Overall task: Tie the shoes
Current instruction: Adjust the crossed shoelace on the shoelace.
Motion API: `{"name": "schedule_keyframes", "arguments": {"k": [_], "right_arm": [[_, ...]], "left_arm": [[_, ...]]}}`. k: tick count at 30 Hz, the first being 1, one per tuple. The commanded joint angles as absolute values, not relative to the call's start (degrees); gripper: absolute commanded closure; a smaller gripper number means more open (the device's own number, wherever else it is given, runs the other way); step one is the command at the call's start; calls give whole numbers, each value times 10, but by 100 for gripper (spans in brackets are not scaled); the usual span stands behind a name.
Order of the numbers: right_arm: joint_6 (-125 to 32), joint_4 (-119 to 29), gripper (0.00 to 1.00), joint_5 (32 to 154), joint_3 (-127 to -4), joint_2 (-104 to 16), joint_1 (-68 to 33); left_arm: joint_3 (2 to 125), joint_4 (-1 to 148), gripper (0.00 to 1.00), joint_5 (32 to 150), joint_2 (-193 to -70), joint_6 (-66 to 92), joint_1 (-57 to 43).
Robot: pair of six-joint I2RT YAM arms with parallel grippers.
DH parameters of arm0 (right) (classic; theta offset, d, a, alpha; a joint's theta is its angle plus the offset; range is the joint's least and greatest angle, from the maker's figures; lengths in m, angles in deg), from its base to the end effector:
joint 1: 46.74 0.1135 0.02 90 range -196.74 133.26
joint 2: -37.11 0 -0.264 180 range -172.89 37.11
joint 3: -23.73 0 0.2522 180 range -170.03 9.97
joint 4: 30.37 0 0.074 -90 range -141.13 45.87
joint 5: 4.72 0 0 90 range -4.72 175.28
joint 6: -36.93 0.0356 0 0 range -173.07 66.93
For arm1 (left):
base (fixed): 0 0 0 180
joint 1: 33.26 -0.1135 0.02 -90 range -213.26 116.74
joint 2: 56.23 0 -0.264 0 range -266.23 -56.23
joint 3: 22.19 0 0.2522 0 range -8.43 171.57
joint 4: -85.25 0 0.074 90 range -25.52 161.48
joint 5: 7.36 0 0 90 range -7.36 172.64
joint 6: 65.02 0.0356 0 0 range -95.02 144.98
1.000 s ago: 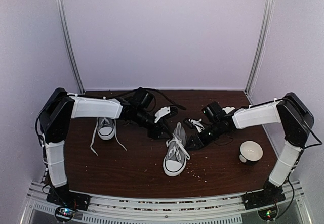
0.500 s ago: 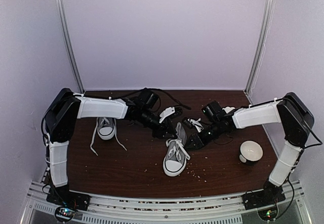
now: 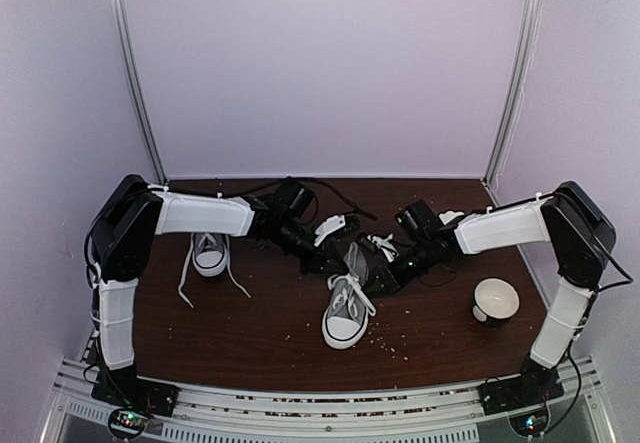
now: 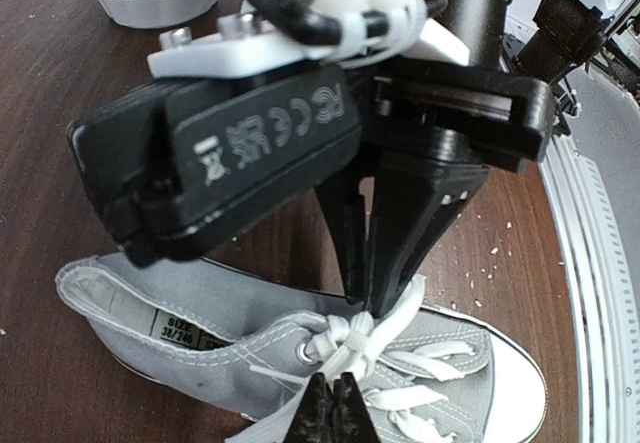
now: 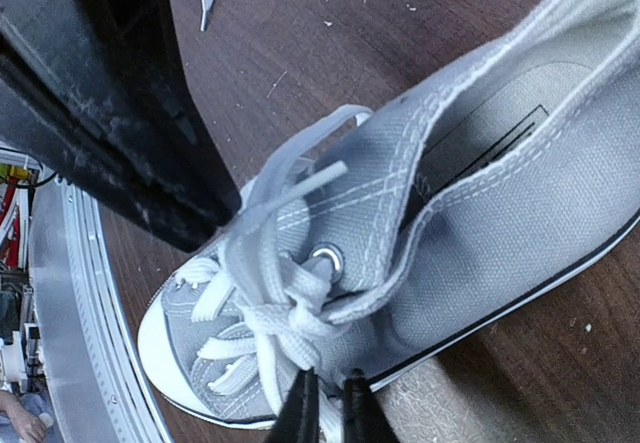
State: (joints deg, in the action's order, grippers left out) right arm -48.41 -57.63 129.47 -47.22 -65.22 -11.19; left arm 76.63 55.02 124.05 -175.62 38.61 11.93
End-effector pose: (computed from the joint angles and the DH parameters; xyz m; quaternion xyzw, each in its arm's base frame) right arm 0.2650 0.2199 0.1551 -0.3356 0.8328 0.4262 0.1107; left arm 0.3000 -0.3354 0.1769 0.5360 0.7094 -0.4059 0.2114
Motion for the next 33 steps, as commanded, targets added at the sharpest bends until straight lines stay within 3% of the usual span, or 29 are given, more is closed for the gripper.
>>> {"name": "schedule_keyframes", "arguments": {"k": [1, 17, 20, 22, 29, 33], "right_arm": [[-488, -570, 99, 1300, -482, -650, -110], [-499, -593, 100, 1270, -464, -611, -113], [-497, -590, 100, 1273, -468, -613, -113], [-495, -588, 100, 1276, -471, -615, -113], [-501, -598, 100, 1271, -475, -615, -113], [-499, -597, 100, 1273, -474, -616, -112]], "left_arm": [[759, 569, 100, 1247, -1745, 382, 122], [714, 633, 100, 1260, -1719, 346, 103], [716, 646, 74, 1300, -1720, 345, 103], [731, 644, 66, 1311, -1729, 336, 103], [777, 579, 54, 1312, -1766, 346, 104], [805, 551, 53, 1296, -1785, 354, 110]]}}
